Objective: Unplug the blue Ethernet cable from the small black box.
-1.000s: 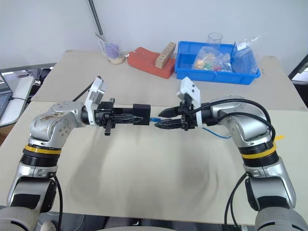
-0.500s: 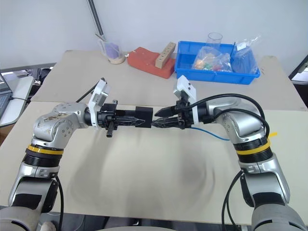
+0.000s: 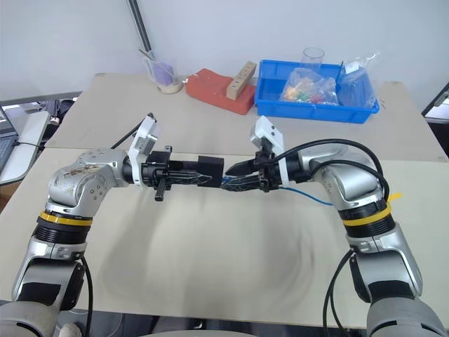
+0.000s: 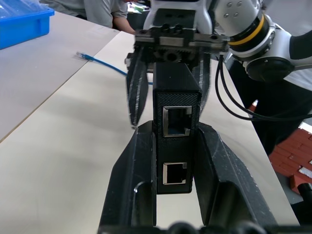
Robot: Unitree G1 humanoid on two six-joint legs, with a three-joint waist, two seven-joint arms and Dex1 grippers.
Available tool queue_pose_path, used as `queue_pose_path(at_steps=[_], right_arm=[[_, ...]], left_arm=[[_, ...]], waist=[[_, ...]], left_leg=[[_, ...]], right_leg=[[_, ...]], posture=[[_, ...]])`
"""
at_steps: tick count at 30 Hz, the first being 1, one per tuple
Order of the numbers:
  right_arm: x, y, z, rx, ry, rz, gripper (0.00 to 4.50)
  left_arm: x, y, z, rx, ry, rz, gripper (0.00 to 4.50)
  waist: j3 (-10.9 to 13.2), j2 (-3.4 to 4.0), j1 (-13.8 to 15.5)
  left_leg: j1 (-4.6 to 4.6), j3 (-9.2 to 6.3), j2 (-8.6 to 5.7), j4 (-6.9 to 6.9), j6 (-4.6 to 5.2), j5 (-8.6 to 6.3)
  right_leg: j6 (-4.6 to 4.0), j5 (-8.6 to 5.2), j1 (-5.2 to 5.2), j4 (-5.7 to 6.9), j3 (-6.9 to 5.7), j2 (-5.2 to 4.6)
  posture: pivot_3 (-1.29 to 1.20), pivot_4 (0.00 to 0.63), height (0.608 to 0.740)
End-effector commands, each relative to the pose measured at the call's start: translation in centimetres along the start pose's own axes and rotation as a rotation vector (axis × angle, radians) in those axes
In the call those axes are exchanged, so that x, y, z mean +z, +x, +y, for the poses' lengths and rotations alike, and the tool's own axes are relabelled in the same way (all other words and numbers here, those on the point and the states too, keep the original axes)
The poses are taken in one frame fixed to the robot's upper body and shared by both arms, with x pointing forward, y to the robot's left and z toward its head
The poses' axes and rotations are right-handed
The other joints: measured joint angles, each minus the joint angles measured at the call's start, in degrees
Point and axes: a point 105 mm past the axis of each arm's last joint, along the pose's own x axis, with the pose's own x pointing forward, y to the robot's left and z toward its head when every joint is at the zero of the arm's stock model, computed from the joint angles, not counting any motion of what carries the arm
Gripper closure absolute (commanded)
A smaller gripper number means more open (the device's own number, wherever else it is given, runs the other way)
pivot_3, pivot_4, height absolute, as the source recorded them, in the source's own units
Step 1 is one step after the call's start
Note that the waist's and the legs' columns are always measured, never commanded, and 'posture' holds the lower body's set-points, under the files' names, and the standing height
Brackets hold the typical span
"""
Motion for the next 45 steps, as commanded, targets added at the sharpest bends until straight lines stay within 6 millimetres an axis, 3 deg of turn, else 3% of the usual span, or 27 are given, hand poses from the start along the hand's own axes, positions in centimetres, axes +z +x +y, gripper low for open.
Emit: queue_pose_path(at_steps=[1, 8, 9, 20, 26, 33, 35, 41, 45], right_arm=[[1.6, -0.2, 0.3, 0.015, -0.066, -0.023, 2.19], [1.8, -0.4, 0.8, 0.056, -0.066, -0.014, 4.31], [1.8, -0.4, 0.9, 0.063, -0.066, -0.010, 4.41], [0.5, -1.0, 1.5, 0.080, -0.083, 0.061, 4.41], [-4.3, -4.2, 0.4, -0.070, -0.044, 0.182, 4.41], [-8.8, -2.5, -0.1, -0.191, -0.148, 0.247, 4.41], [-9.2, -2.3, 0.1, -0.187, -0.170, 0.250, 3.47], [-8.1, -2.7, 0.7, -0.165, -0.227, 0.240, 1.40], [-2.8, -2.8, 1.5, -0.221, -0.211, 0.037, 0.05]], left_arm=[[1.1, 0.0, -0.6, -0.027, 0.066, 0.000, 3.97], [0.8, 0.0, -0.9, -0.045, 0.064, 0.020, 3.97], [0.7, 0.1, -0.9, -0.050, 0.065, 0.025, 3.97], [0.7, -0.2, -1.1, -0.056, 0.076, 0.040, 3.97], [0.7, -3.2, -1.0, 0.042, 0.066, 0.053, 3.97], [-1.6, -4.8, 0.2, 0.230, 0.083, 0.040, 3.97], [-2.0, -4.6, 0.6, 0.272, 0.099, 0.032, 3.97], [-1.9, -4.6, 1.4, 0.359, 0.115, -0.011, 3.97], [-3.7, -6.9, 4.4, 0.611, 0.135, -0.051, 3.97]], waist=[[0.0, 0.00, 0.0], [0.0, 0.00, 0.0], [0.0, 0.00, 0.0], [0.0, 0.00, 0.0], [0.0, -0.01, 0.2], [0.0, 0.00, -0.2], [0.0, -0.02, 0.1], [0.0, -0.02, 0.5], [0.0, -0.02, 0.2]], left_leg=[[0.00, 0.00, 0.00, 0.00, 0.00, 0.00], [0.00, 0.00, 0.00, 0.00, 0.00, 0.00], [0.00, 0.00, 0.00, 0.00, 0.00, 0.00], [0.00, 0.00, 0.00, 0.00, 0.00, 0.00], [-0.02, -0.01, -0.01, -0.01, 0.03, -0.02], [0.04, 0.02, 0.06, -0.02, 0.04, -0.03], [0.02, 0.01, 0.05, 0.00, 0.04, -0.03], [-0.02, 0.02, -0.01, 0.00, 0.04, -0.03], [0.01, 0.02, 0.02, -0.01, 0.04, -0.03]], right_leg=[[0.00, 0.00, 0.00, 0.00, 0.00, 0.00], [0.00, 0.00, 0.00, 0.00, 0.00, 0.00], [0.00, 0.00, 0.00, 0.00, 0.00, 0.00], [0.00, 0.00, 0.00, -0.01, 0.00, 0.00], [0.00, 0.00, 0.00, -0.07, 0.00, -0.02], [0.00, 0.00, -0.01, -0.04, 0.05, 0.04], [0.01, 0.00, -0.01, -0.03, 0.03, 0.02], [0.00, 0.00, -0.01, -0.05, 0.03, -0.07], [0.00, 0.00, 0.00, -0.04, 0.05, -0.04]], posture=[[0.00, 0.150, 0.740], [0.00, 0.150, 0.740], [0.00, 0.150, 0.740], [0.00, 0.150, 0.740], [0.00, 0.150, 0.740], [0.00, 0.150, 0.740], [0.00, 0.150, 0.740], [0.00, 0.150, 0.740], [0.00, 0.150, 0.740]])
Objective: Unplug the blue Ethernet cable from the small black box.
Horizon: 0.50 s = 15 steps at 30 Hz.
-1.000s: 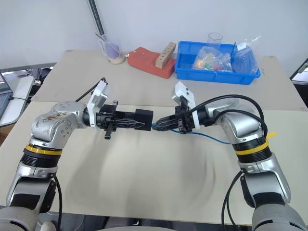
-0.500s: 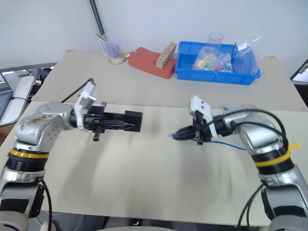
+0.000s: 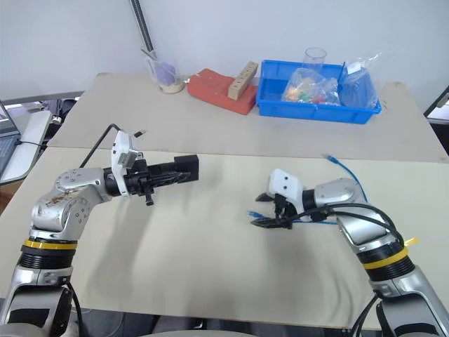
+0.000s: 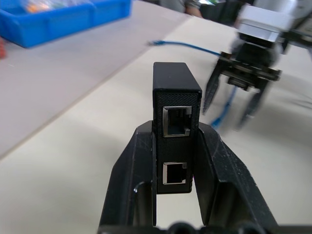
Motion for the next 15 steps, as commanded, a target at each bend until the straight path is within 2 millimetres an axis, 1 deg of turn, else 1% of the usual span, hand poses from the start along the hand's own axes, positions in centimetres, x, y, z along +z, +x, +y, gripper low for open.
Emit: queue_pose_path(at_steps=[1, 3, 5, 9, 11, 15], right_arm=[[5.9, -1.6, 0.0, -0.061, -0.014, -0.207, 0.05], [8.2, -1.9, 0.2, -0.112, 0.009, -0.303, 0.05], [9.2, -2.0, 0.3, -0.162, 0.009, -0.341, 0.05], [9.5, -1.9, 0.4, -0.229, 0.020, -0.351, 0.05], [9.3, -1.8, 0.3, -0.262, 0.035, -0.349, 0.05], [9.0, -2.0, -0.1, -0.305, 0.052, -0.345, 0.05]], left_arm=[[-1.1, -1.4, 2.9, 0.211, 0.043, -0.031, 3.97], [-2.4, -1.4, 4.1, 0.319, 0.057, -0.050, 3.97], [-3.1, -1.2, 4.8, 0.392, 0.052, -0.079, 3.97], [-4.2, 0.0, 5.9, 0.503, 0.064, -0.125, 3.97], [-5.4, 0.8, 6.0, 0.537, 0.085, -0.111, 3.97], [-6.7, 1.5, 6.3, 0.577, 0.077, -0.109, 3.97]], waist=[[0.0, 0.00, -0.3], [0.0, 0.00, -0.3], [0.0, 0.00, 0.1], [0.0, -0.02, 1.3], [0.0, -0.03, 1.6], [0.0, -0.03, 1.5]], left_leg=[[0.01, 0.00, 0.04, -0.01, 0.00, 0.00], [0.03, -0.01, 0.07, -0.02, 0.00, 0.00], [0.01, -0.04, 0.07, -0.02, 0.00, 0.00], [-0.06, -0.04, -0.06, -0.01, 0.00, 0.00], [-0.09, -0.03, -0.12, -0.01, 0.00, 0.00], [-0.13, -0.02, -0.18, -0.01, 0.00, 0.00]], right_leg=[[0.00, 0.00, 0.00, 0.01, 0.01, 0.02], [0.00, 0.00, 0.00, 0.03, 0.00, 0.06], [0.00, 0.00, 0.00, 0.05, -0.04, 0.05], [0.00, 0.01, 0.00, 0.03, -0.04, -0.08], [0.00, 0.01, 0.00, 0.02, -0.04, -0.16], [0.01, 0.01, 0.00, 0.03, -0.05, -0.19]], posture=[[0.00, 0.150, 0.740], [0.00, 0.150, 0.740], [0.00, 0.150, 0.740], [0.00, 0.150, 0.740], [0.00, 0.150, 0.740], [0.00, 0.150, 0.740]])
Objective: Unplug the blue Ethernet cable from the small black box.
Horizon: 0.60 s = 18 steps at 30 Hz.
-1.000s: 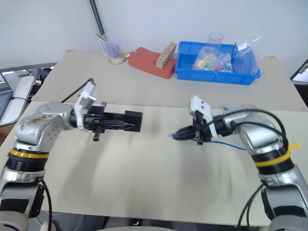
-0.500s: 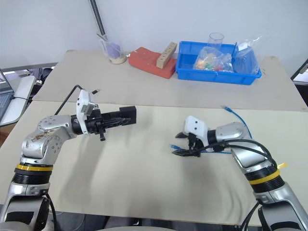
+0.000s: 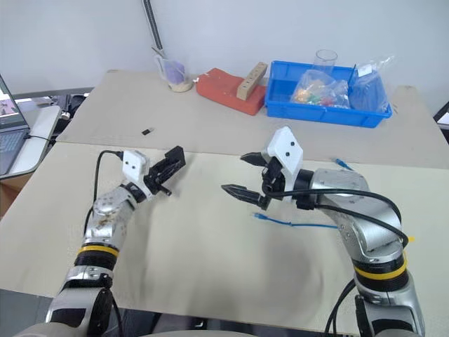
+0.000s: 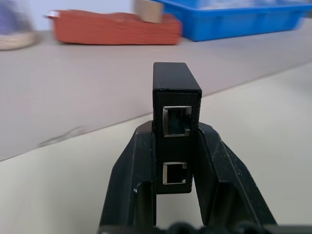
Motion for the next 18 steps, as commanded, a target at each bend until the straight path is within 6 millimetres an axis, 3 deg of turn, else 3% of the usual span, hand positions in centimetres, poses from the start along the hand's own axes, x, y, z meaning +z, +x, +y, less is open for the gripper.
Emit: queue_pose_path(at_steps=[1, 2, 10, 15, 18], right_arm=[[0.9, -0.6, -0.4, -0.051, -0.023, -0.028, 0.05], [0.7, -0.6, -0.6, -0.061, -0.021, -0.019, 0.05], [-0.2, -1.0, -1.4, -0.091, 0.000, 0.000, 0.00], [-0.7, -1.6, -1.6, -0.083, 0.002, 0.021, 0.00], [-1.6, -2.9, -1.8, -0.071, -0.017, 0.063, 0.00]], left_arm=[[0.5, 0.7, 0.2, 0.033, 0.041, -0.045, 3.97], [0.3, 0.7, 0.2, 0.035, 0.040, -0.044, 3.97], [-0.4, -0.5, 0.7, 0.037, 0.003, -0.030, 0.15], [-0.1, -2.9, 0.7, -0.011, 0.007, 0.009, 0.06], [2.0, -6.2, 0.6, -0.104, 0.049, 0.075, 0.06]], waist=[[0.0, 0.00, -0.3], [0.0, 0.00, -0.4], [0.0, 0.00, -0.7], [0.0, 0.00, -0.9], [0.0, -0.01, -1.1]], left_leg=[[0.01, 0.00, 0.02, 0.00, 0.00, 0.00], [0.02, 0.00, 0.03, 0.00, 0.00, 0.00], [0.09, 0.00, 0.07, -0.01, 0.00, 0.00], [0.11, 0.00, 0.14, -0.02, 0.00, 0.00], [0.11, 0.00, 0.19, -0.04, 0.00, 0.00]], right_leg=[[0.00, 0.00, 0.00, -0.01, 0.00, 0.03], [0.00, 0.00, 0.00, -0.01, 0.00, 0.05], [0.00, 0.00, -0.01, -0.01, 0.01, 0.18], [0.00, 0.00, 0.00, 0.01, 0.01, 0.18], [0.00, 0.00, -0.01, 0.00, 0.03, 0.20]], posture=[[0.00, 0.150, 0.740], [0.00, 0.150, 0.740], [0.00, 0.150, 0.740], [0.00, 0.150, 0.740], [0.00, 0.150, 0.740]])
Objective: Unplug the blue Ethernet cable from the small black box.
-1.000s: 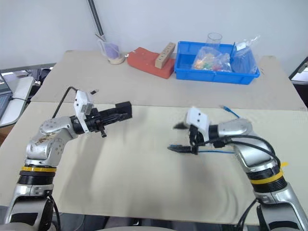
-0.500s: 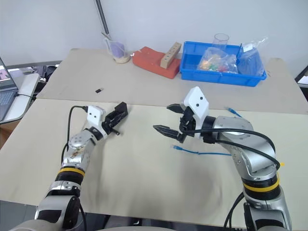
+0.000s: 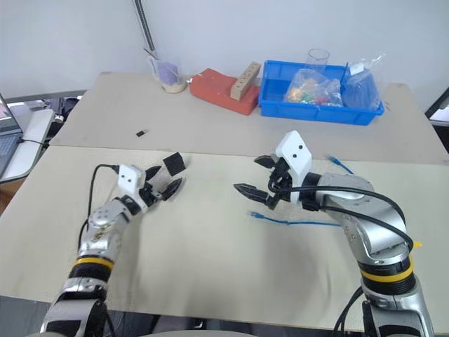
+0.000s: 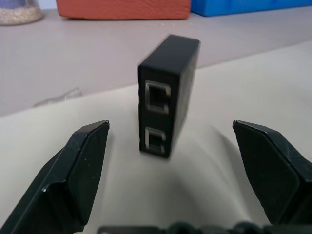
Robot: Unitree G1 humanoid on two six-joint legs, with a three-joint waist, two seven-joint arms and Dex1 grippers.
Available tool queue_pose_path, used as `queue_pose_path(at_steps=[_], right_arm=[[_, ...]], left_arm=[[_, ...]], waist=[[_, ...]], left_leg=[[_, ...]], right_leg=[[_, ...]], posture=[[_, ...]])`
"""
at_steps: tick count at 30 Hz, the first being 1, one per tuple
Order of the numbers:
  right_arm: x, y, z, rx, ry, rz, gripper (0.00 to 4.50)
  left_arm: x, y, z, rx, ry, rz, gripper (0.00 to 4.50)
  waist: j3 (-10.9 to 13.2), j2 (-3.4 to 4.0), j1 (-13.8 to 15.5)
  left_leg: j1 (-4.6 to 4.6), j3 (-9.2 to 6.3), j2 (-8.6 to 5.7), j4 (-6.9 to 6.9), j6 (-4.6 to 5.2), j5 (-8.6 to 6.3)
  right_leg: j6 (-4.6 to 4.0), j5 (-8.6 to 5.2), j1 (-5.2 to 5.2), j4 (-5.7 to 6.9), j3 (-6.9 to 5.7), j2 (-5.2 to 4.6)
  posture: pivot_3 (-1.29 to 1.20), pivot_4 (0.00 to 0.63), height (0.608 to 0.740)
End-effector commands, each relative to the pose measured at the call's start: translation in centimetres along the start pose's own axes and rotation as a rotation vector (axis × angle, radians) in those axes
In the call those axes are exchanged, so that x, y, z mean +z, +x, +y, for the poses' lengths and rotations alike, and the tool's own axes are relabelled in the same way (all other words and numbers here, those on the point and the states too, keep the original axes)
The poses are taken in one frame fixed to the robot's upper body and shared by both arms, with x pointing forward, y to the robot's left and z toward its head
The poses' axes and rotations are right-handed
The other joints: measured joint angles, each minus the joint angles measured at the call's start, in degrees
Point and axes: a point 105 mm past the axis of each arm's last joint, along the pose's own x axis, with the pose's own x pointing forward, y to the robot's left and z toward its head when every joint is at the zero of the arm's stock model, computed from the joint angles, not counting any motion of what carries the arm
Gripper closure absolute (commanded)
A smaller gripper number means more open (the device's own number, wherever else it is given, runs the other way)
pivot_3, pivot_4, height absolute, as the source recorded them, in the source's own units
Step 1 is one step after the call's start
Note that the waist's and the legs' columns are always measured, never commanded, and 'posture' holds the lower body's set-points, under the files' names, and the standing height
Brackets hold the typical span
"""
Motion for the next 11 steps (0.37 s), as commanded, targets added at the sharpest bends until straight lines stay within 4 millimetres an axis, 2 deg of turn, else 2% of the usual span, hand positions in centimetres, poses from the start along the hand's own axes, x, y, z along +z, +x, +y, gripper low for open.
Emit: queue_pose_path(at_steps=[1, 6, 9, 11], right_arm=[[0.1, -2.0, -0.6, -0.001, -0.058, -0.002, 0.00], [-1.4, -4.0, -1.2, -0.004, -0.069, 0.059, 0.00], [-2.0, -4.6, -1.7, -0.024, -0.062, 0.075, 0.00], [-2.0, -4.6, -1.9, -0.037, -0.063, 0.069, 0.00]], left_arm=[[4.2, -3.4, 0.1, -0.105, 0.081, 0.023, 0.06], [8.2, -7.4, 0.0, -0.206, 0.205, 0.164, 0.06], [9.5, -8.4, 0.3, -0.217, 0.247, 0.210, 0.06], [9.6, -8.4, 0.0, -0.237, 0.241, 0.221, 0.06]], waist=[[0.0, -0.04, -0.2], [0.1, -0.03, -0.3], [0.1, -0.03, -0.5], [0.1, -0.03, -0.6]], left_leg=[[-0.01, -0.01, 0.04, -0.05, 0.00, 0.00], [0.10, -0.05, 0.05, -0.10, -0.01, 0.00], [0.19, 0.03, 0.01, -0.12, -0.01, -0.01], [0.18, 0.06, 0.01, -0.16, -0.01, -0.01]], right_leg=[[0.00, 0.00, 0.00, 0.02, -0.01, 0.01], [-0.01, -0.01, 0.08, -0.09, -0.03, -0.06], [-0.01, -0.02, 0.17, -0.18, 0.00, -0.10], [-0.01, -0.02, 0.14, -0.21, 0.01, -0.10]], posture=[[0.00, 0.150, 0.740], [0.00, 0.150, 0.740], [0.00, 0.150, 0.740], [0.00, 0.150, 0.740]])
